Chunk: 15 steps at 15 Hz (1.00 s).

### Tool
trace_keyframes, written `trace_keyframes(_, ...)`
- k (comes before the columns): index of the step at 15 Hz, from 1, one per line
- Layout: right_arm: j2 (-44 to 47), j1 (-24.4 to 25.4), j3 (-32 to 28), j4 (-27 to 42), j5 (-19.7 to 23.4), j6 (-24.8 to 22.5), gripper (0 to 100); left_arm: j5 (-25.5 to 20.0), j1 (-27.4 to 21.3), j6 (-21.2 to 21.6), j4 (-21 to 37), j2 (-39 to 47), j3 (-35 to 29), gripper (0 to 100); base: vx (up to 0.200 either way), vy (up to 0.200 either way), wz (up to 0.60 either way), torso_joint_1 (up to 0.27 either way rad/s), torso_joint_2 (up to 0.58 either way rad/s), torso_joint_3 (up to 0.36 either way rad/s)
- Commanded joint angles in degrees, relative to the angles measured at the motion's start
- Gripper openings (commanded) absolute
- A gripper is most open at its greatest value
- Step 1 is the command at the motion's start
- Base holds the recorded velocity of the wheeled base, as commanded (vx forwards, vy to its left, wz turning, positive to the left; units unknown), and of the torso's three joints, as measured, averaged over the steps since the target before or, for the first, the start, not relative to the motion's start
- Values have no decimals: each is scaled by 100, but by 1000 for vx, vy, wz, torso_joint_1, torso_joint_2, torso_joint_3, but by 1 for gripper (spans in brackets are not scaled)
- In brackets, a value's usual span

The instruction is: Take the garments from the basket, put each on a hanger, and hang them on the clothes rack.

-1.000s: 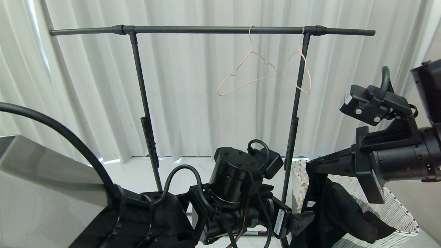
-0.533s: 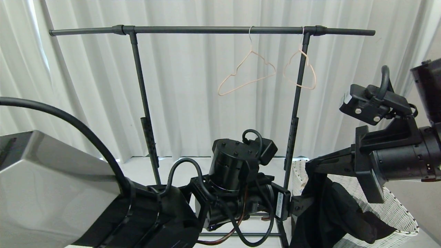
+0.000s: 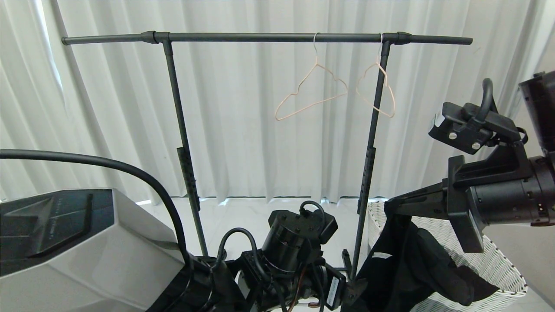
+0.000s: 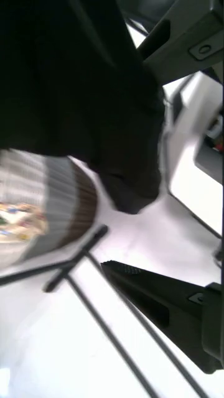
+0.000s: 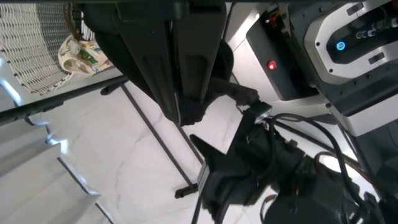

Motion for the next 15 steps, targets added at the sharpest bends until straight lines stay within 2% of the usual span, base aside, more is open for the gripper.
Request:
trace_keyframes(1, -8, 2, -45, -1, 2, -3, 0, -3, -4, 22, -38, 59, 58, 100, 0, 0, 0, 0, 0, 0)
trace_keyframes(4, -25, 10, -36, 8, 2, -3, 0, -3, -4, 119, -73, 59, 58, 100, 0, 0, 0, 0, 0, 0)
trace_keyframes(5, -25, 37, -36, 8, 2, -3, 0, -12, -4, 119, -126, 59, 58, 0, 0, 0, 0, 0, 0, 0)
trace_keyframes(10, -25, 213, -45, 8, -7, -3, 0, -3, -136, 119, -275, 95, 23, 0, 0, 0, 0, 0, 0, 0)
trace_keyframes(11, -34, 204, -45, 8, -16, 32, 0, 120, -180, 119, -293, 95, 50, 0, 0, 0, 0, 0, 0, 0)
trace_keyframes(13, -17, 186, -36, -1, -25, 278, 0, 717, -171, 110, -451, 42, 58, 0, 0, 0, 0, 0, 0, 0)
trace_keyframes(14, 27, 160, -36, -19, -34, 436, 0, 902, -74, -22, -609, -196, -82, 0, 0, 0, 0, 0, 0, 0)
trace_keyframes(15, 98, 142, -36, -151, -34, 568, 0, 911, 49, -215, -477, -626, -117, 0, 0, 0, 0, 0, 0, 0)
